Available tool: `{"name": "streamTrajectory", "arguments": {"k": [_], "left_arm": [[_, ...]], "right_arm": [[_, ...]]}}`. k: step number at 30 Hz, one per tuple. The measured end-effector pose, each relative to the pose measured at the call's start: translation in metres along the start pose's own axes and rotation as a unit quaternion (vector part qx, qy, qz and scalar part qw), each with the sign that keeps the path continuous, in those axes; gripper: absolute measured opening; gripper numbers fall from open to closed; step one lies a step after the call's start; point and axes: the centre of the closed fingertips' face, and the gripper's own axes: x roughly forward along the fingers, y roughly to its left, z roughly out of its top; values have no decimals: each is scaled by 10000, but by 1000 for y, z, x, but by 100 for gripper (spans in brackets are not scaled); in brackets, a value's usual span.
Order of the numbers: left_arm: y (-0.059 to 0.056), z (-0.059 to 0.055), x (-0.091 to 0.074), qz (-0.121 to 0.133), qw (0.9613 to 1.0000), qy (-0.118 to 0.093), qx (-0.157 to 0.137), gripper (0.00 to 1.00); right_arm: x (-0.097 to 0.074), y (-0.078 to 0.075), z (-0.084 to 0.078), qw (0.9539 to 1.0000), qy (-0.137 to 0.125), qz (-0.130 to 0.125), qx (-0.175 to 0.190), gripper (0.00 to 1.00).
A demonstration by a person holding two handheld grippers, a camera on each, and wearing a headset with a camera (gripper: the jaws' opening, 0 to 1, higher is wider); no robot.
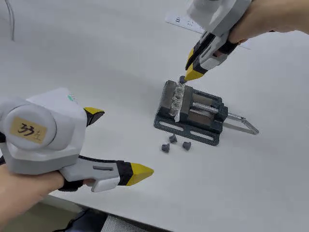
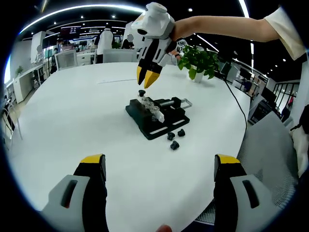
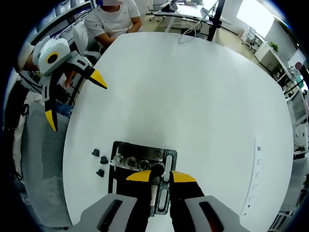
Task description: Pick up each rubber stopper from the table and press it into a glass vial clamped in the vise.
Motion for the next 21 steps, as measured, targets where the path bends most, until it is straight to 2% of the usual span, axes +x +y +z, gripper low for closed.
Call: {"name": "streamTrajectory", "arguments": {"k": [3,8,21], "left_arm": [[0,0,0,-12,10000,7,9,92],[-2,-2,0,-37,10000,27,-11,92],[-3,-4,1,-51,9999,76,-66,91]], "right_arm": [[-2,6,2,9999,-42,95,39,2],[0,11,1,9998,-1,185,59,3],[3,5,3,9999,-10,161,36,2]]}}
